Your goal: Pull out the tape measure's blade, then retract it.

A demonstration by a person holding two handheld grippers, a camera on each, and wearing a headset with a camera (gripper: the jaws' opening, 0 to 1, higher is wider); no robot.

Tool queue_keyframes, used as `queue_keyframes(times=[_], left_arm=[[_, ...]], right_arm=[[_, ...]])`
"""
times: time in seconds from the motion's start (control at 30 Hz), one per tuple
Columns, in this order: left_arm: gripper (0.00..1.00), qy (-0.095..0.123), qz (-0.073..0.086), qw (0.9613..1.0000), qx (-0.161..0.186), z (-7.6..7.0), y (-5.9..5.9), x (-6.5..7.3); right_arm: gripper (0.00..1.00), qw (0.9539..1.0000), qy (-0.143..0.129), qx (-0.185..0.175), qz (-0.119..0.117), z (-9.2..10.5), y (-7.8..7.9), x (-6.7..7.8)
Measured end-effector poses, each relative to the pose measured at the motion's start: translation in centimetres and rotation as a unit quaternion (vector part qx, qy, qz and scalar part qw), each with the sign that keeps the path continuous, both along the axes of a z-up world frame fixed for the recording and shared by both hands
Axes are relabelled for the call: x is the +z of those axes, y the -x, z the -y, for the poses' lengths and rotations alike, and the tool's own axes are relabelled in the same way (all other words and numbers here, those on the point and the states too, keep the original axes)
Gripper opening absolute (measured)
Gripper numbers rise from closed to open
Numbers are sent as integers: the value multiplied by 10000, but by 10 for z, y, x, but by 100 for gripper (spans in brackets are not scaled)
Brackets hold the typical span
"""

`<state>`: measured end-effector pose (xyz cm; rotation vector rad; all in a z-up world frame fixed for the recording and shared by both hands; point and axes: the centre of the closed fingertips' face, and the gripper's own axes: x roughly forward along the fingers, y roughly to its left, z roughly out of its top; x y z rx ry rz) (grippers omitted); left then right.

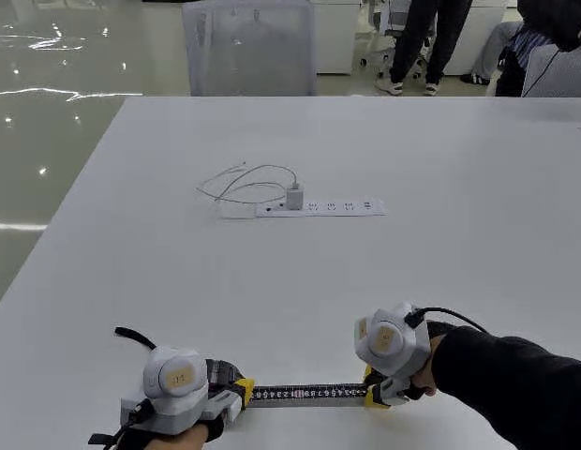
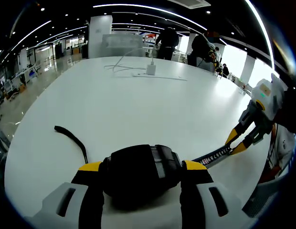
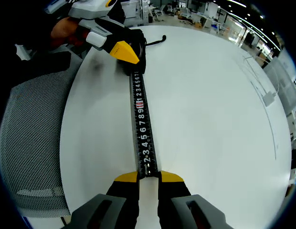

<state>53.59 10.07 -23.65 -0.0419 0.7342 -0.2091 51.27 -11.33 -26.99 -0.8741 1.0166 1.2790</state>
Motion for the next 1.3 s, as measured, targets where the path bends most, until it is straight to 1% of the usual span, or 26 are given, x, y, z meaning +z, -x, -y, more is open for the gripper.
queue_keyframes(times=[0.23,0.87,1.13,1.3], left_arm=[[60,0,-10,10000,-6,0,0,0],[60,-2,-12,10000,-7,-1,0,0],[60,-5,-29,10000,-2,0,0,0],[60,-13,-38,10000,-11,0,1,0]], right_arm=[[10,10000,-30,41,19,-3,1,1],[10,10000,-14,7,40,-12,0,0],[10,10000,-27,-69,12,-15,0,1],[10,10000,-20,-45,17,-17,1,1]])
